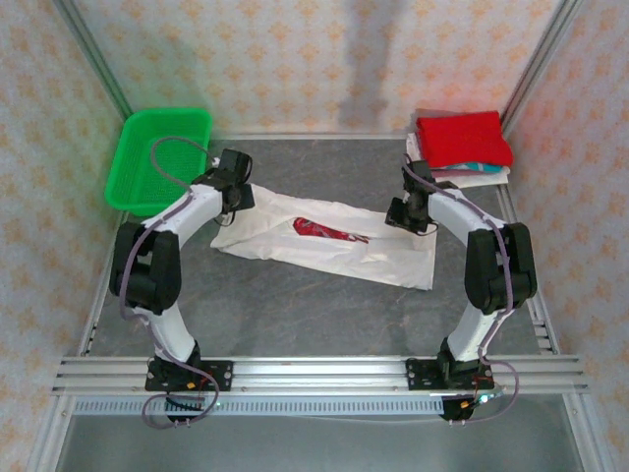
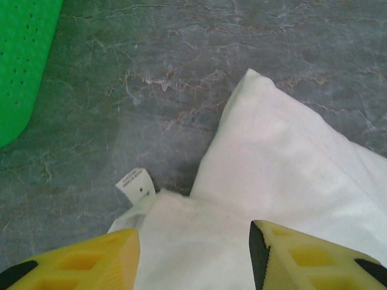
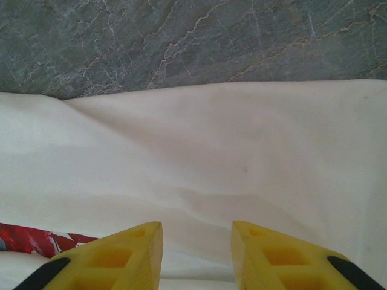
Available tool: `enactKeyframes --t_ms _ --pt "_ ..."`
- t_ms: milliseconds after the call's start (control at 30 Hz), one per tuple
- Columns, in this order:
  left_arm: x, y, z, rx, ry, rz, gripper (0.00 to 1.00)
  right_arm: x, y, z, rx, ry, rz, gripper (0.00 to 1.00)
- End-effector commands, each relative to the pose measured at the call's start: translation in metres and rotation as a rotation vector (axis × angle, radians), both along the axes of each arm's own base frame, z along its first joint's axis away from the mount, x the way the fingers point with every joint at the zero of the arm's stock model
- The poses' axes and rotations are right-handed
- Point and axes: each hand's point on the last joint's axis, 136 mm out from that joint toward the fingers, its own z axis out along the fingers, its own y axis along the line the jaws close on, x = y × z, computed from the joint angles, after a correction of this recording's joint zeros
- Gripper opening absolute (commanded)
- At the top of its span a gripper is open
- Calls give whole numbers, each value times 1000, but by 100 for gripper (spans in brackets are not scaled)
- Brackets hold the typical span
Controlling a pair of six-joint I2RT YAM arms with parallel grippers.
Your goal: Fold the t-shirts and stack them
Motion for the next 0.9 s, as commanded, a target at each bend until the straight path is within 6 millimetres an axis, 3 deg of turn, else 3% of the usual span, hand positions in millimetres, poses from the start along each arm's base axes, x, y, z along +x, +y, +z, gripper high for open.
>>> enactKeyframes --t_ms 0,200,367,433,600,867 --pt "2 15 -17 64 60 52 52 2 0 5 -16 -9 11 35" --pt "15 23 -39 68 91 74 51 -1 -2 4 -28 -2 18 35" --pt "14 21 -35 64 76 76 17 0 -2 2 -32 2 17 36" --pt "10 21 -27 79 58 84 11 2 -1 2 -28 0 18 36" --pt "-3 19 -7 89 31 87 5 3 -1 0 -33 9 24 36" --pt "-37 9 2 115 30 82 0 3 0 -5 -33 20 27 36"
